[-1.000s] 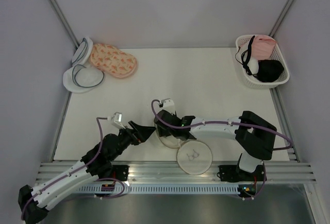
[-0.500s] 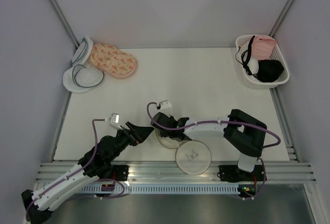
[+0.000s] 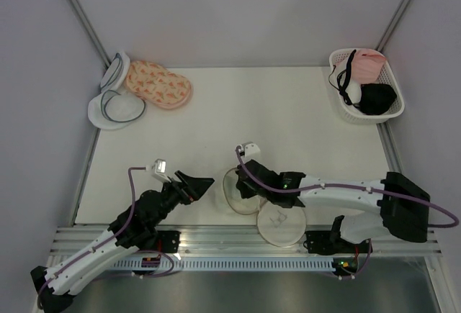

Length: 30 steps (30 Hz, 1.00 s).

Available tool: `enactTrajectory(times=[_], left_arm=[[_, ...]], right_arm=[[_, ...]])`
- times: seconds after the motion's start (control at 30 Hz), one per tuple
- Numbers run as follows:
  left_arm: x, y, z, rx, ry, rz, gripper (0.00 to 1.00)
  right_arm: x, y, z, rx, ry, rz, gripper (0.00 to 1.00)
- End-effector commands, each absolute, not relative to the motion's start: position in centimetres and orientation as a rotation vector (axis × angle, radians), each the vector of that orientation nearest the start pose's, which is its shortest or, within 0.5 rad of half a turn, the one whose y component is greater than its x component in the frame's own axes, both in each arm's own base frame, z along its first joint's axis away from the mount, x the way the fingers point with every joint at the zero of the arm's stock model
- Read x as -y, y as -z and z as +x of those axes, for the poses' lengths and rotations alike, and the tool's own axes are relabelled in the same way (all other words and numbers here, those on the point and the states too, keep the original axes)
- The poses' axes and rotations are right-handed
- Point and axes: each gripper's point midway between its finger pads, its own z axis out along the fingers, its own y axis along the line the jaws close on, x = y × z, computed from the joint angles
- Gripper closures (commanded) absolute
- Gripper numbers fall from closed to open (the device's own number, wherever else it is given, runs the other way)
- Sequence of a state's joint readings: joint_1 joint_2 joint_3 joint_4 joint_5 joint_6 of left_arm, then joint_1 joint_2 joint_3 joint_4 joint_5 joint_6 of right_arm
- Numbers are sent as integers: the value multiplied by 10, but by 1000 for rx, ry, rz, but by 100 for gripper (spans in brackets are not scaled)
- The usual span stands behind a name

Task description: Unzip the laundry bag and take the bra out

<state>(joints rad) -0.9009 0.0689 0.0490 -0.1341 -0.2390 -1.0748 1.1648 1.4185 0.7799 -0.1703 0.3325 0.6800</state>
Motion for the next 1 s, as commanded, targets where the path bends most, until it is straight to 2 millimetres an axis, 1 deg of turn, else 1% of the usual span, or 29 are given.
enactTrajectory(times=[0.0, 0.03, 0.1, 0.13, 0.17, 0.2, 0.23, 0.27, 0.3, 0.33, 0.37, 0.4, 0.47, 0.5, 0.6, 0.63, 0.7, 0.73, 0.8, 0.83, 0.93, 0.97], left_arm=[[189, -101, 164, -1890, 1169, -401, 1], [189, -101, 165, -1887, 1171, -400, 1], [191, -108, 166, -1860, 1189, -392, 1], [192, -106, 167, -1869, 1180, -388, 1], [194, -111, 168, -1854, 1192, -385, 1], [194, -109, 169, -1864, 1178, -382, 1], [195, -113, 170, -1852, 1188, -380, 0], [197, -112, 171, -1859, 1184, -383, 0], [201, -115, 170, -1855, 1206, -375, 0], [203, -116, 170, -1852, 1219, -371, 0], [206, -113, 170, -1868, 1220, -363, 1], [211, -128, 172, -1811, 1276, -360, 0], [218, -128, 169, -1807, 1316, -339, 1], [221, -136, 169, -1778, 1351, -338, 1], [223, -135, 171, -1784, 1363, -358, 1], [224, -140, 171, -1757, 1387, -363, 1], [223, -139, 170, -1742, 1416, -393, 1], [223, -146, 170, -1706, 1449, -401, 2], [222, -148, 167, -1688, 1485, -412, 5], [222, -150, 166, -1678, 1500, -409, 10], [226, -155, 163, -1681, 1526, -387, 20], [227, -156, 162, -1683, 1530, -384, 20]], right_arm=[[-327, -118, 159, -2255, -704, -470, 99], [-325, -131, 157, -2229, -741, -463, 100], [-324, -138, 153, -2209, -783, -468, 99], [-323, -148, 150, -2190, -817, -464, 100], [-321, -149, 148, -2189, -825, -464, 99], [-320, -153, 147, -2181, -840, -465, 100], [-320, -163, 143, -2158, -889, -472, 100], [-320, -165, 140, -2138, -920, -473, 100], [-319, -174, 138, -2109, -956, -462, 100], [-318, -175, 137, -2107, -964, -460, 100], [-316, -175, 136, -2108, -966, -457, 100], [-315, -176, 136, -2104, -968, -454, 100], [-313, -178, 133, -2101, -986, -448, 100], [-313, -184, 132, -2082, -1011, -441, 100], [-312, -195, 128, -2044, -1072, -425, 100], [-309, -206, 127, -2010, -1101, -412, 100], [-305, -211, 126, -1989, -1122, -389, 100], [-300, -217, 124, -1965, -1144, -378, 100], [-294, -220, 124, -1950, -1149, -351, 100], [-289, -223, 124, -1934, -1158, -330, 100], [-283, -226, 124, -1911, -1174, -306, 100], [-284, -227, 123, -1907, -1183, -305, 100]])
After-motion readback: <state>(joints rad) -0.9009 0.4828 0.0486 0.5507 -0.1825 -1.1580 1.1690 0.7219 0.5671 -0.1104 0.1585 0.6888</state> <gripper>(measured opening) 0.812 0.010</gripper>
